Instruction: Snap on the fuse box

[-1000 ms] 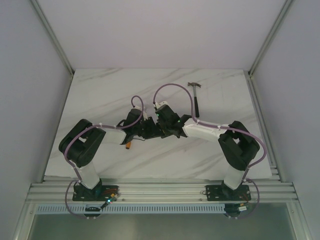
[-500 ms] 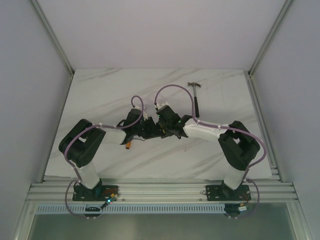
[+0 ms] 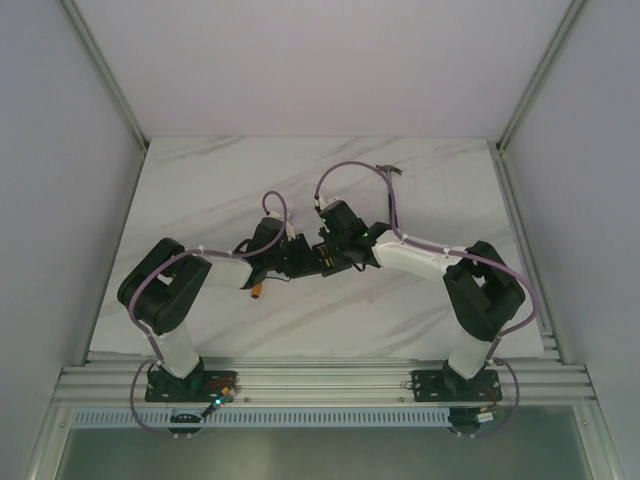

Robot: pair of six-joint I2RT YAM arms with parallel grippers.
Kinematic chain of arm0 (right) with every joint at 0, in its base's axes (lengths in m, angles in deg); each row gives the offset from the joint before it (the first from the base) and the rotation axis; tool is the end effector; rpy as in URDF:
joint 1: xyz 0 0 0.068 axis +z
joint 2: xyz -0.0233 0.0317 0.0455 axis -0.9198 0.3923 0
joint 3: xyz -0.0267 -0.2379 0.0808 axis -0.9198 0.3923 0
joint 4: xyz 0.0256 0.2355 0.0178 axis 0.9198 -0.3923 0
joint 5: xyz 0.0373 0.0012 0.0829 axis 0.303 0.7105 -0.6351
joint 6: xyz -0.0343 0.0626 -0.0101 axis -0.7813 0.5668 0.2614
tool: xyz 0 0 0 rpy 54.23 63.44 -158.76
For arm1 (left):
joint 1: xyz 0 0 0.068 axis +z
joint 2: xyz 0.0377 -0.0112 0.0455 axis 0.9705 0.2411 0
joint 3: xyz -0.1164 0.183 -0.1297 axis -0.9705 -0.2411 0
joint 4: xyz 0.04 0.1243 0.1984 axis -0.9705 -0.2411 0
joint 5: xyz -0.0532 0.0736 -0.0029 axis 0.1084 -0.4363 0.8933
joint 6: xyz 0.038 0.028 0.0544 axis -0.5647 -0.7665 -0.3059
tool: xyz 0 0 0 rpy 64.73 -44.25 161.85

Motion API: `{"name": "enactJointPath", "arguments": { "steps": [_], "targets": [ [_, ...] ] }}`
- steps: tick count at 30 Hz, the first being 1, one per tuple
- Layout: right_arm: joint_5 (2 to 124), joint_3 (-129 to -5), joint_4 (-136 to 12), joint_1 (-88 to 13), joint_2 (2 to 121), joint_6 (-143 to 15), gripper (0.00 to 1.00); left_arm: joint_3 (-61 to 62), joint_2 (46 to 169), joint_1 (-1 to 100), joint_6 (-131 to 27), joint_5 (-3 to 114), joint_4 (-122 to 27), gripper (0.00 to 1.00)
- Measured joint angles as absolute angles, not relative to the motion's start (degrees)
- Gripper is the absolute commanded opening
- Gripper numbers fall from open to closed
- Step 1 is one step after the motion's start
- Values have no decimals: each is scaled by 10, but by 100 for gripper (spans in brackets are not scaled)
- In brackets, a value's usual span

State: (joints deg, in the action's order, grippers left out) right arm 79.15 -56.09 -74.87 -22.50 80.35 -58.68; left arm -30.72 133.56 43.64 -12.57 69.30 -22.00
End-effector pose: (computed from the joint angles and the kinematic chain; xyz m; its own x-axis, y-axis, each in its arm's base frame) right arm 0.2659 0.2475 0.1765 -0.6545 -0.3475 -0.6715 -0.4901 0.8713 0.0267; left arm 0.2720 -0.1994 0.1207 -0.8817 -0.2873 -0.3743 0.1302 0.6143 -0.7782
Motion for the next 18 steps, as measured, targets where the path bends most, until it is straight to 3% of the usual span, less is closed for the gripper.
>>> {"name": "enactJointPath", "arguments": {
  "steps": [7,18],
  "targets": [
    [775,-579,-751,-231,806,-583,21,-307,1336,437,-126,694,-220,38],
    [763,-583,-769,-231,820,-583,26,-307,1336,437,-126,694,-220,38]
  ]
}}
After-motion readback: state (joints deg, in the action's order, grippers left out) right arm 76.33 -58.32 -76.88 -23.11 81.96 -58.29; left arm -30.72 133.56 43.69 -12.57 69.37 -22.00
